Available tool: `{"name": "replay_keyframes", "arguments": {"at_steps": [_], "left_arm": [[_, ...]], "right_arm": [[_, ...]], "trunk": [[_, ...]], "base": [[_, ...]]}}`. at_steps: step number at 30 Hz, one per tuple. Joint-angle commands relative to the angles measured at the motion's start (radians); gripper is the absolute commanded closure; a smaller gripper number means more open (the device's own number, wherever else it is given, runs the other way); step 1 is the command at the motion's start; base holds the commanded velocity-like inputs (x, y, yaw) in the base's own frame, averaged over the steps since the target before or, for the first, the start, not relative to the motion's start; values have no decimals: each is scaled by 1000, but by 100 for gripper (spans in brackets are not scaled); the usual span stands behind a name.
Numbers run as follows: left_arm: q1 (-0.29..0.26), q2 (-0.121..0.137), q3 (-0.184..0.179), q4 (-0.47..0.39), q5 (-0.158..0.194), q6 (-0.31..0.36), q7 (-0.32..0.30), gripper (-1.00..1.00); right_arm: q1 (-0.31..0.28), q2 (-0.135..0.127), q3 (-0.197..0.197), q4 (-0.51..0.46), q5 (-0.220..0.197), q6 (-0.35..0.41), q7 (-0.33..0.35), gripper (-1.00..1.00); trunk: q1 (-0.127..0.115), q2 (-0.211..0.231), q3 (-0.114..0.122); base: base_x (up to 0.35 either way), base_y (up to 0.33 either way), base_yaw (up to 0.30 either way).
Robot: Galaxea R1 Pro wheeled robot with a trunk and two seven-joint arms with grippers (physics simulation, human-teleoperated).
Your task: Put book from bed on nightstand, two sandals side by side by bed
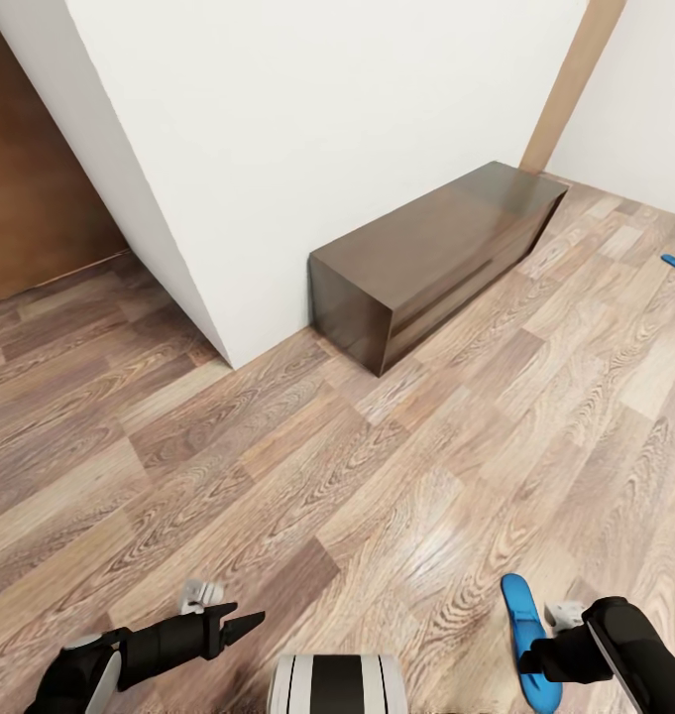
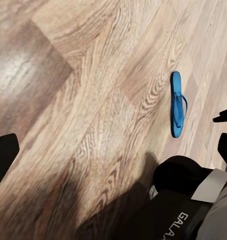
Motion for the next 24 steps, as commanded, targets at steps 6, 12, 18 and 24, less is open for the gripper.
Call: {"name": "replay_keyframes", "arguments": {"at_steps": [6,12,18,24], "left_arm": [[0,0,0,0,5,7,-1,-100],[0,0,0,0,5,7,-1,-100],[0,0,0,0,5,7,-1,-100],[0,2,0,0,7,8,-1,-100]], "right_arm": [[0,1,1,-1,10,3,10,-100],[0,1,1,-2,11,2,10,-100],[0,2,0,-7,11,-93,10,-100],[0,1,-2,0,6,-259,11,-100]], "trunk": [[2,-2,-24],[5,-3,-47],[7,-4,-59],[7,-4,-59]], "base": [[0,0,0],[0,0,0],[0,0,0],[0,0,0]]}}
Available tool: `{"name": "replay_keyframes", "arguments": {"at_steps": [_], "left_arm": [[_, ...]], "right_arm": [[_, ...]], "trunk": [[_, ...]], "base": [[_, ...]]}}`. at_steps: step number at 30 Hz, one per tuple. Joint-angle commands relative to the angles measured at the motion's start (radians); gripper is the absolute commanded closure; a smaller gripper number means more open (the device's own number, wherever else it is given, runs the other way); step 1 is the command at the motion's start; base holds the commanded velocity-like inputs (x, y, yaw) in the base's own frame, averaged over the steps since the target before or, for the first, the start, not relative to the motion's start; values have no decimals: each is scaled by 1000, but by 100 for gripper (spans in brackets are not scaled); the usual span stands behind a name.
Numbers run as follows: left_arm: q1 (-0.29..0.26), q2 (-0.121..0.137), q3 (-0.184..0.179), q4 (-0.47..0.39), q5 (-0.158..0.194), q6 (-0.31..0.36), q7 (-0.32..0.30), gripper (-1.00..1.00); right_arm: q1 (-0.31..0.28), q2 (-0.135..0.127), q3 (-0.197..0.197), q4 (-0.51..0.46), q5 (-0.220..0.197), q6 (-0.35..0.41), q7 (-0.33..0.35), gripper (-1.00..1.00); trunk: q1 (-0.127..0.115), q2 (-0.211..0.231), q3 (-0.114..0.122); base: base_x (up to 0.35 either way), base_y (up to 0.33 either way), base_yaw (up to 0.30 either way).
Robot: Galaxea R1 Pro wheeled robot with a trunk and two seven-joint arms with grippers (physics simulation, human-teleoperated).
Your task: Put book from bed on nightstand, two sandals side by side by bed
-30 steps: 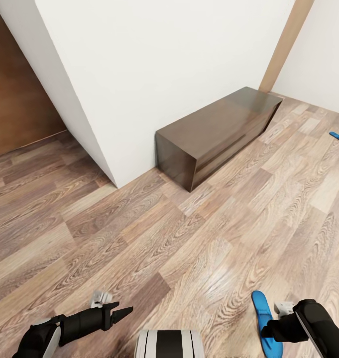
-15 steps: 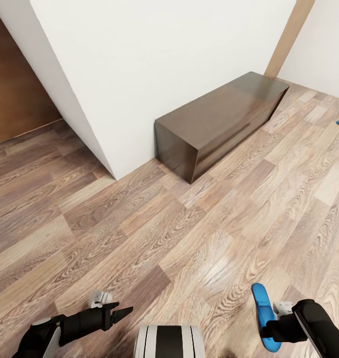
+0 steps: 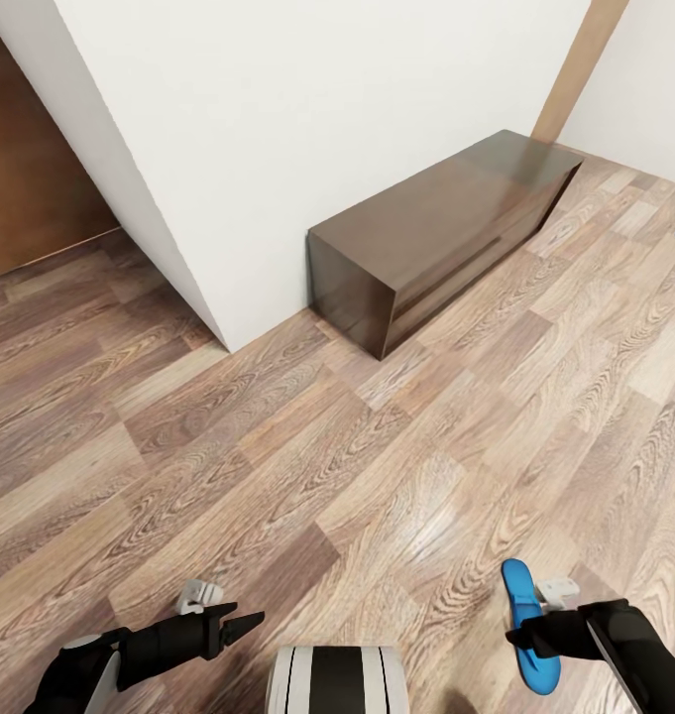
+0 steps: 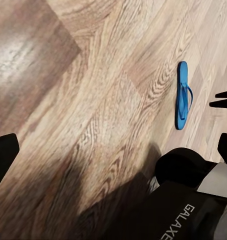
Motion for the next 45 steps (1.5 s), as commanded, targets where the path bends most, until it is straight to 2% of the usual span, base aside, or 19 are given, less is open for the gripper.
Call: {"name": "replay_keyframes", "arguments": {"at_steps": [1,25,27,28,30,41,45], "left_arm": [[0,0,0,0,6,8,-1,-100],[0,-1,0,0,6,7,0,-100],[0,-1,0,0,6,7,0,-100],[0,-1,0,0,6,7,0,-100],[0,-1,0,0,6,7,0,-100],[0,-4,-1,1,4,6,0,-100],[0,-4,-1,1,4,6,0,-100]], "right_arm": [[0,0,-2,0,11,-2,9,-100],[0,-2,-10,-4,6,-18,8,-100],[0,-3,-24,-5,6,-18,8,-100],[0,-3,-57,-5,6,-18,8,-100],[0,-2,-71,-5,6,-18,8,-100],[0,-3,-93,-10,6,-18,7,-100],[0,-3,-142,-11,5,-18,7,-100]], "trunk": [[0,0,-1],[0,0,-1],[0,0,-1],[0,0,-1],[0,0,-1],[0,0,-1],[0,0,-1]], "base": [[0,0,0],[0,0,0],[0,0,0],[0,0,0],[0,0,0],[0,0,0],[0,0,0]]}}
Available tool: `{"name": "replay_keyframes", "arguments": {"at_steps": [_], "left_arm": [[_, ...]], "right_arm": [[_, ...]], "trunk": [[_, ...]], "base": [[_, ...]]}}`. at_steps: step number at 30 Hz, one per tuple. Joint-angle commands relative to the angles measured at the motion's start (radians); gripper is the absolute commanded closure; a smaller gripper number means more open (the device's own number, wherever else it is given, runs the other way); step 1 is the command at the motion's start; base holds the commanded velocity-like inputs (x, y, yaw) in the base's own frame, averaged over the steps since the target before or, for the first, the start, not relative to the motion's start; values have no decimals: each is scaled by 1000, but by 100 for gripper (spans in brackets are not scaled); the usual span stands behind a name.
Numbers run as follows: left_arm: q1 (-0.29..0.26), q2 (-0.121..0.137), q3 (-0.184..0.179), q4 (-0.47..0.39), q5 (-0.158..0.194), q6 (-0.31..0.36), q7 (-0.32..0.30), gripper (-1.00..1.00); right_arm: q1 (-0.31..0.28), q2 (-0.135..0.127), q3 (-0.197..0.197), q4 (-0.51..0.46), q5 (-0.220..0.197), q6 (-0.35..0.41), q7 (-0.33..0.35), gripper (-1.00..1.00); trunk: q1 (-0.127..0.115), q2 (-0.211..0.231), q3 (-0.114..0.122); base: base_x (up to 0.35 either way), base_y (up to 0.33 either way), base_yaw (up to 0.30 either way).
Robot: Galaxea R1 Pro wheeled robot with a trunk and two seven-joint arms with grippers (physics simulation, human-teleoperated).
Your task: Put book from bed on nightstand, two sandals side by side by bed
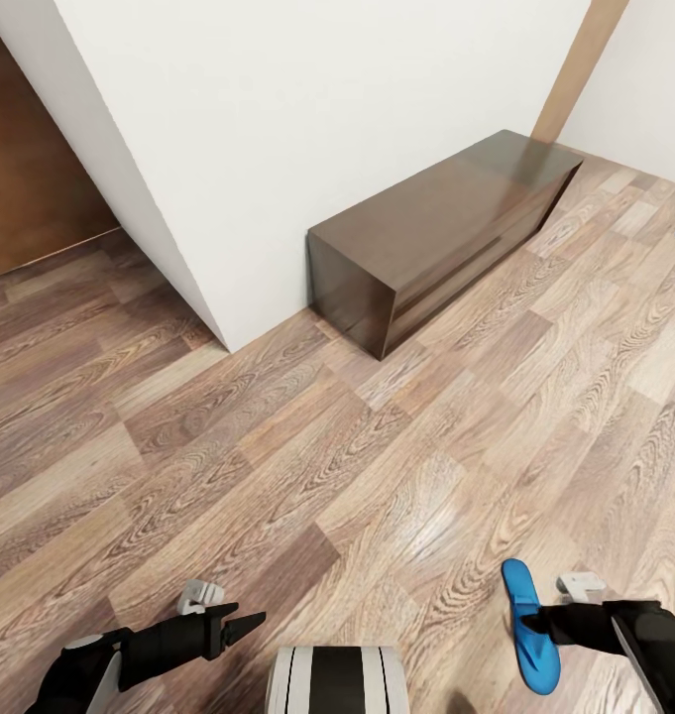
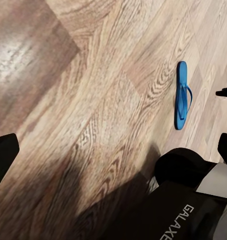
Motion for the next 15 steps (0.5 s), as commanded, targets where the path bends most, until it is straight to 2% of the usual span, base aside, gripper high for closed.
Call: {"name": "replay_keyframes", "arguments": {"at_steps": [1,2,3,4,15], "left_arm": [[0,0,0,0,5,8,-1,-100],[0,0,0,0,5,8,-1,-100],[0,0,0,0,5,8,-1,-100],[0,0,0,0,5,8,-1,-100],[0,0,0,0,5,8,2,-100]], "right_arm": [[0,0,-27,-1,10,3,10,-100],[0,0,-38,-1,10,3,10,-100],[0,0,-68,-1,10,3,10,-100],[0,0,-75,-1,10,3,10,-100],[0,2,-90,-3,11,-3,12,-100]], "trunk": [[0,0,-1],[0,0,-1],[0,0,-1],[0,0,-1],[0,0,-1]], "base": [[0,0,0],[0,0,0],[0,0,0],[0,0,0],[0,0,0]]}}
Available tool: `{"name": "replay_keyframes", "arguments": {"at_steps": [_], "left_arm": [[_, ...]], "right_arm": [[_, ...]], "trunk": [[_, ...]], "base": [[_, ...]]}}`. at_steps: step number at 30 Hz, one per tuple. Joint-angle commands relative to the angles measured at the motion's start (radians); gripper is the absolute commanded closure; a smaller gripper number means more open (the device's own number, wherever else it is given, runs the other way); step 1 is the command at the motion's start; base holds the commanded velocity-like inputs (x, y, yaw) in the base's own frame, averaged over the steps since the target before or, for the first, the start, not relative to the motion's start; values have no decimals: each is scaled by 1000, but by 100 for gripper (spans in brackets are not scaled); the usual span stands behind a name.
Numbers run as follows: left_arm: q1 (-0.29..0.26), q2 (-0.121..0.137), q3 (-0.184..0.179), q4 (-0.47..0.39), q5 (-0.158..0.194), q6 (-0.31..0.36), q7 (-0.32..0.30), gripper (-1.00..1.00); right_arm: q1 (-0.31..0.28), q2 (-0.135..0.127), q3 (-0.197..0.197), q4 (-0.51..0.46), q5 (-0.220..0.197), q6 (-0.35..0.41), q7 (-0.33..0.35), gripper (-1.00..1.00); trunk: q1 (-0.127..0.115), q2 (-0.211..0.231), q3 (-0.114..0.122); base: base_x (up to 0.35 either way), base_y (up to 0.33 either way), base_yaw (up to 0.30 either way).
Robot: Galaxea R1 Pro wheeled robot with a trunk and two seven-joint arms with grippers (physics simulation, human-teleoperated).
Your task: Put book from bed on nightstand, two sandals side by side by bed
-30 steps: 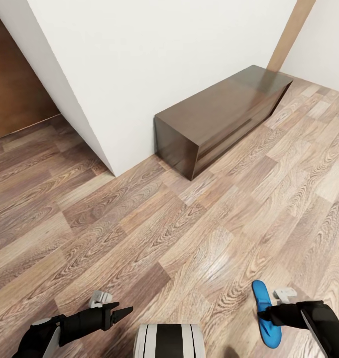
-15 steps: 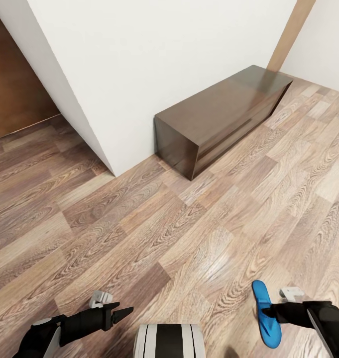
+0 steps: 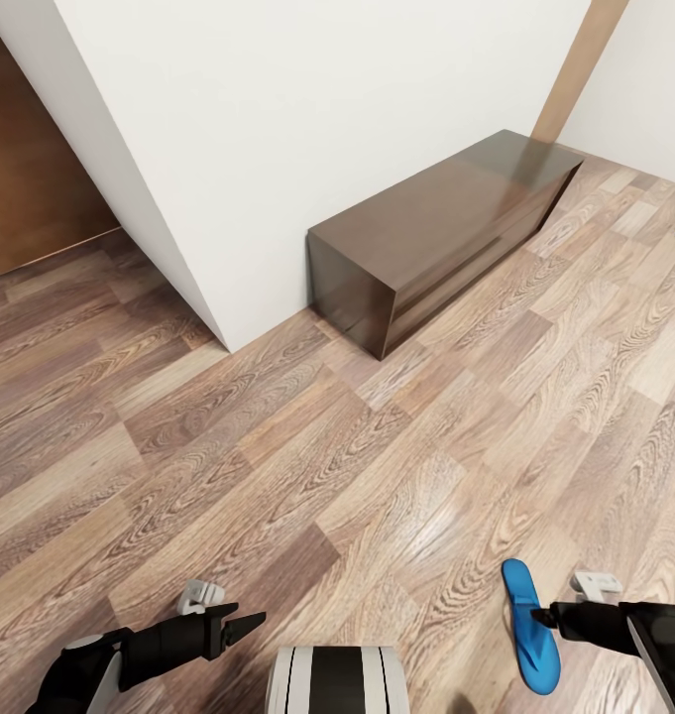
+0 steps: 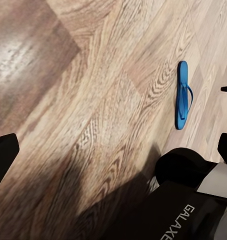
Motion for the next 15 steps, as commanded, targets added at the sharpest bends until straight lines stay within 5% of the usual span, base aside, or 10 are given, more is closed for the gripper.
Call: {"name": "replay_keyframes", "arguments": {"at_steps": [1,7,15], "left_arm": [[0,0,0,0,5,8,-1,-100],[0,-2,0,0,4,7,0,-100],[0,-3,-1,28,4,-3,0,-100]], "right_arm": [[0,1,-2,-1,11,-1,9,-100],[0,2,-4,2,11,-125,8,-100],[-1,2,-3,11,11,-170,8,-100]], "trunk": [[0,0,-1],[0,0,-1],[0,0,-1]], "base": [[0,0,0],[0,0,0],[0,0,0]]}}
